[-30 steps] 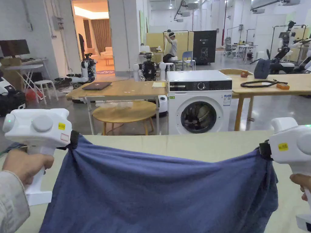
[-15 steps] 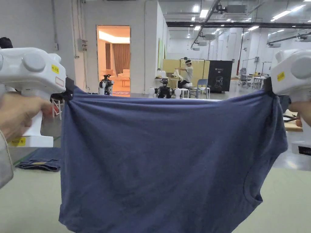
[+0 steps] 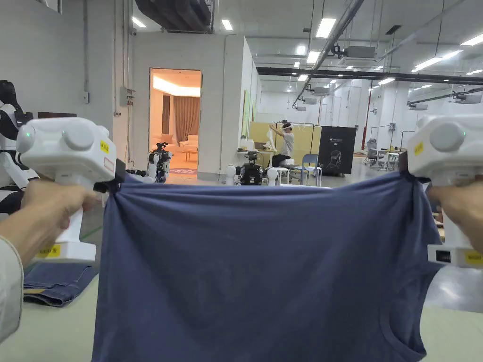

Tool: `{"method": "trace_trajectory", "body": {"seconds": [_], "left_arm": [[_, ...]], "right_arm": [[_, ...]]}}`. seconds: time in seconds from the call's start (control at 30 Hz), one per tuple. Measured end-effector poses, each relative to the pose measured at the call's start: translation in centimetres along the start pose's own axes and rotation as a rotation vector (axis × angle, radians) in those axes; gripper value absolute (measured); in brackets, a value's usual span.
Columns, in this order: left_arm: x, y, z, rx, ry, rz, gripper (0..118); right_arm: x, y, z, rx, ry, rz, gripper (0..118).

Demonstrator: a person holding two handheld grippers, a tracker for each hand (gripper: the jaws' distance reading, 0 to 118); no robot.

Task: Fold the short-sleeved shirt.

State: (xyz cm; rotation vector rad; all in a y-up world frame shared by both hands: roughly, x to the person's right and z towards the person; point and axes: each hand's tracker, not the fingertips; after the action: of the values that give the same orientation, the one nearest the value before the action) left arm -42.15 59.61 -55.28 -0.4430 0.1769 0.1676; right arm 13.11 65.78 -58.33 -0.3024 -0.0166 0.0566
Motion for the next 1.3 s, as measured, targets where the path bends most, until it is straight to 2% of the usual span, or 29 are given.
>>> {"method": "trace_trajectory", "body": {"seconds": [0.07, 0.1, 0.2, 0.27, 0.33, 0.4, 0.43, 0.47, 0.53, 0.63, 0.7, 0.73, 0.77, 0.87, 0.9, 1.03, 1.17, 1.3], "left_arm": [[0.0, -1.6, -2.0, -0.005, -0.001, -0.005, 0], [-0.1, -2.8, -3.1, -0.014, -0.002, -0.019, 0], [-1.4, -7.0, -7.1, -0.065, 0.003, -0.010, 0], [-1.7, -11.6, -8.1, -0.093, -0.009, 0.047, 0], [-2.7, -16.1, -9.5, -0.125, -0.028, 0.064, 0], [-4.5, -20.3, -11.7, -0.173, -0.014, 0.052, 0], [-5.2, -23.2, -11.7, -0.186, -0.068, 0.066, 0], [-5.5, -25.7, -11.2, -0.195, -0.059, 0.062, 0], [-5.6, -31.3, -9.2, -0.133, -0.097, 0.025, 0], [-6.0, -38.6, -6.7, -0.221, -0.098, -0.059, 0], [-6.4, -43.5, -3.3, -0.306, -0.138, -0.055, 0], [-6.6, -45.5, -2.1, -0.316, -0.112, -0.075, 0], [-6.9, -47.0, -0.9, -0.327, -0.118, -0.089, 0], [-8.0, -50.9, 3.3, -0.359, -0.161, -0.023, 0], [-8.5, -51.8, 5.0, -0.349, -0.188, 0.027, 0], [-10.3, -54.0, 10.2, -0.351, -0.206, 0.021, 0], [-11.5, -55.5, 14.9, -0.440, -0.217, -0.003, 0], [-12.9, -56.6, 18.3, -0.514, -0.249, -0.038, 0]], "right_arm": [[-0.2, -1.3, 0.4, -0.004, -0.006, 0.008, 0], [-1.1, -4.2, -6.0, -0.026, -0.004, 0.005, 0], [-1.6, -9.3, -9.0, -0.072, 0.014, 0.035, 0], [-1.7, -14.1, -10.6, -0.146, 0.033, 0.018, 0], [-1.4, -19.3, -11.7, -0.206, 0.096, -0.036, 0], [-1.6, -25.0, -10.8, -0.220, 0.113, -0.009, 0], [-1.4, -28.6, -10.3, -0.242, 0.138, -0.021, 0], [-1.1, -31.5, -9.7, -0.276, 0.173, -0.025, 0], [-0.3, -38.5, -7.6, -0.321, 0.182, -0.045, 0], [1.5, -48.0, -4.7, -0.421, 0.209, -0.098, 0], [2.6, -52.7, -1.3, -0.447, 0.207, -0.081, 0], [3.2, -54.7, 0.6, -0.450, 0.210, -0.074, 0], [2.3, -54.4, 4.8, -0.459, 0.219, -0.052, 0], [3.6, -57.2, 10.7, -0.478, 0.244, -0.125, 0], [5.7, -59.4, 9.9, -0.482, 0.265, -0.154, 0], [7.1, -60.3, 16.4, -0.475, 0.293, -0.135, 0], [9.2, -61.1, 20.7, -0.522, 0.333, -0.128, 0], [10.7, -61.5, 24.8, -0.562, 0.355, -0.067, 0]]}}
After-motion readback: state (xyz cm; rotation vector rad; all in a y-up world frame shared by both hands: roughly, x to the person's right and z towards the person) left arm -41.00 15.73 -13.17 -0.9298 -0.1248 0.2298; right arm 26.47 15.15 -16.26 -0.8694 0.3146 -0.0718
